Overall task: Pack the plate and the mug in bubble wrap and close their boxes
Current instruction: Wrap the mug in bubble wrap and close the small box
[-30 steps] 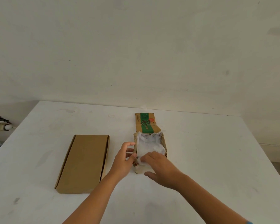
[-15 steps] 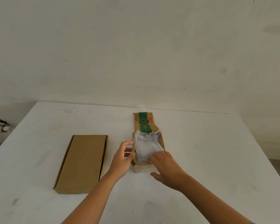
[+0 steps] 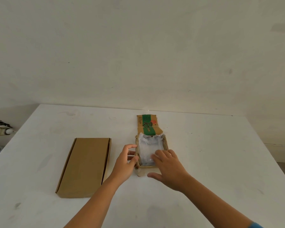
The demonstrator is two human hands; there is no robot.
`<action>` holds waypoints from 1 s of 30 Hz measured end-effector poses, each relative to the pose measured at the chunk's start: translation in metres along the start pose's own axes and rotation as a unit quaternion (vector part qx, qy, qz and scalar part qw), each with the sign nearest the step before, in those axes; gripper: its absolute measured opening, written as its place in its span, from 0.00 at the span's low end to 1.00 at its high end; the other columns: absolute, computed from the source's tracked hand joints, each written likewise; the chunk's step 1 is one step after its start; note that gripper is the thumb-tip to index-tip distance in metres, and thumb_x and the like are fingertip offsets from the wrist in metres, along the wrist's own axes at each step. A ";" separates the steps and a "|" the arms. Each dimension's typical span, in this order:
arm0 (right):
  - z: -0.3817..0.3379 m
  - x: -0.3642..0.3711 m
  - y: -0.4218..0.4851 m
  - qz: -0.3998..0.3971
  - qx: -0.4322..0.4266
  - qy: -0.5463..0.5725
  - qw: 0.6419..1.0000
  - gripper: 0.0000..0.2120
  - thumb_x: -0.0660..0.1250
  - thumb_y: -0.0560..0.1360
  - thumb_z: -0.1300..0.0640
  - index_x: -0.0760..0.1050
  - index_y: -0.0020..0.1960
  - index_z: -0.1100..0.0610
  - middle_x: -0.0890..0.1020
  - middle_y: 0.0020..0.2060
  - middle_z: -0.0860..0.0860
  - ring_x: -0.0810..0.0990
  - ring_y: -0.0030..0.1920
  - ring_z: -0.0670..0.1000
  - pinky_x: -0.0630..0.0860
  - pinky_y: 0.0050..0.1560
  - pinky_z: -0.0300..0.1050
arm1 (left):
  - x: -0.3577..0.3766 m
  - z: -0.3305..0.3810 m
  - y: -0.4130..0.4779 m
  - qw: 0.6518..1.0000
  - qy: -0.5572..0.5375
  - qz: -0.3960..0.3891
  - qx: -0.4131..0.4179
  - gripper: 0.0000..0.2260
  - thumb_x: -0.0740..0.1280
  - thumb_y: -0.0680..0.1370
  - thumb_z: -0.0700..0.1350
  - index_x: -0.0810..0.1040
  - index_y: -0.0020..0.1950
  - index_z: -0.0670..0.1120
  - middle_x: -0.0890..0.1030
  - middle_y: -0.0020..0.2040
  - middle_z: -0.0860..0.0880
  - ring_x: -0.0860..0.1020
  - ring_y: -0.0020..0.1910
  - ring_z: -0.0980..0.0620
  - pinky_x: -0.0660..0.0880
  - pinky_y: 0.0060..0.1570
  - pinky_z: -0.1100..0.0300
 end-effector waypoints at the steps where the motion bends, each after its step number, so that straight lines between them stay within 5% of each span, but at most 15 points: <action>1: -0.002 0.002 0.000 -0.008 0.001 -0.010 1.000 0.37 0.45 0.72 0.29 0.63 0.69 0.55 0.70 0.64 0.51 0.68 0.64 0.54 0.60 0.70 0.51 | 0.000 0.000 0.001 1.000 0.012 0.003 0.005 0.14 0.62 0.78 0.41 0.67 0.60 0.57 0.75 0.52 0.54 0.75 0.53 0.54 0.75 0.50 0.61; 4: -0.003 -0.008 0.005 -0.034 0.004 0.018 0.999 0.37 0.39 0.73 0.31 0.71 0.61 0.56 0.74 0.57 0.53 0.71 0.58 0.55 0.64 0.66 0.52 | 0.000 0.004 0.003 0.992 0.109 0.024 0.051 0.16 0.63 0.77 0.40 0.66 0.62 0.54 0.70 0.60 0.52 0.71 0.60 0.54 0.73 0.56 0.60; 6: 0.008 -0.022 0.017 -0.027 0.027 0.046 0.998 0.21 0.49 0.80 0.44 0.76 0.52 0.56 0.76 0.52 0.53 0.70 0.55 0.54 0.66 0.63 0.53 | -0.001 0.021 0.004 0.972 0.184 0.045 0.138 0.19 0.65 0.75 0.39 0.67 0.64 0.49 0.68 0.63 0.51 0.66 0.63 0.54 0.68 0.62 0.60; 8: 0.025 -0.033 0.026 0.003 0.046 0.056 0.997 0.13 0.57 0.79 0.55 0.73 0.61 0.54 0.73 0.62 0.53 0.67 0.61 0.55 0.64 0.65 0.52 | 0.003 0.043 0.008 0.941 0.262 0.044 0.208 0.19 0.66 0.75 0.43 0.68 0.66 0.47 0.69 0.65 0.50 0.63 0.65 0.54 0.63 0.65 0.59; 10: 0.041 -0.030 0.031 -0.003 0.064 0.057 0.996 0.21 0.60 0.77 0.54 0.65 0.69 0.53 0.63 0.71 0.51 0.61 0.67 0.56 0.60 0.67 0.53 | 0.012 0.052 0.019 0.906 0.360 0.006 0.220 0.22 0.64 0.76 0.51 0.66 0.69 0.48 0.69 0.67 0.51 0.63 0.67 0.51 0.62 0.67 0.55; 15: 0.050 -0.017 0.038 -0.014 0.068 0.028 0.997 0.30 0.62 0.74 0.50 0.58 0.73 0.54 0.57 0.73 0.51 0.58 0.69 0.58 0.58 0.69 0.56 | 0.030 0.047 0.045 0.800 0.571 -0.046 0.180 0.31 0.62 0.72 0.63 0.64 0.69 0.47 0.70 0.66 0.50 0.63 0.65 0.47 0.60 0.63 0.51; 21: 0.050 0.000 0.037 -0.021 0.069 0.045 0.996 0.30 0.61 0.76 0.49 0.54 0.74 0.54 0.58 0.73 0.50 0.59 0.69 0.57 0.60 0.69 0.56 | 0.039 0.048 0.057 0.763 0.624 -0.080 0.146 0.30 0.61 0.70 0.66 0.71 0.61 0.45 0.74 0.60 0.47 0.62 0.62 0.46 0.59 0.62 0.49; 24: 0.051 -0.002 0.031 0.028 0.068 0.202 0.977 0.27 0.62 0.75 0.59 0.60 0.73 0.54 0.63 0.71 0.50 0.62 0.67 0.55 0.64 0.69 0.53 | 0.043 0.055 0.061 0.735 0.656 -0.110 0.130 0.28 0.63 0.70 0.65 0.74 0.59 0.45 0.74 0.56 0.46 0.62 0.60 0.45 0.58 0.61 0.49; 27: 0.064 -0.006 0.016 0.178 0.122 0.362 0.907 0.21 0.63 0.75 0.65 0.67 0.68 0.56 0.67 0.63 0.51 0.72 0.58 0.49 0.75 0.62 0.46 | 0.054 0.071 0.060 0.775 0.594 -0.104 0.187 0.22 0.68 0.71 0.54 0.72 0.61 0.44 0.72 0.58 0.46 0.66 0.60 0.45 0.65 0.59 0.51; 30: 0.077 0.011 0.008 0.171 0.226 0.433 0.856 0.20 0.61 0.78 0.61 0.65 0.69 0.56 0.70 0.59 0.50 0.75 0.50 0.47 0.76 0.52 0.39 | 0.071 0.083 0.053 0.860 0.427 -0.148 0.238 0.24 0.65 0.74 0.41 0.65 0.70 0.44 0.68 0.65 0.48 0.68 0.64 0.49 0.71 0.62 0.53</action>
Point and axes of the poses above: each hand's wrist, its own y-axis towards the middle knuckle, its own x-axis out of the palm, z = x × y, the point moved 7 cm from there along y, towards the middle knuckle
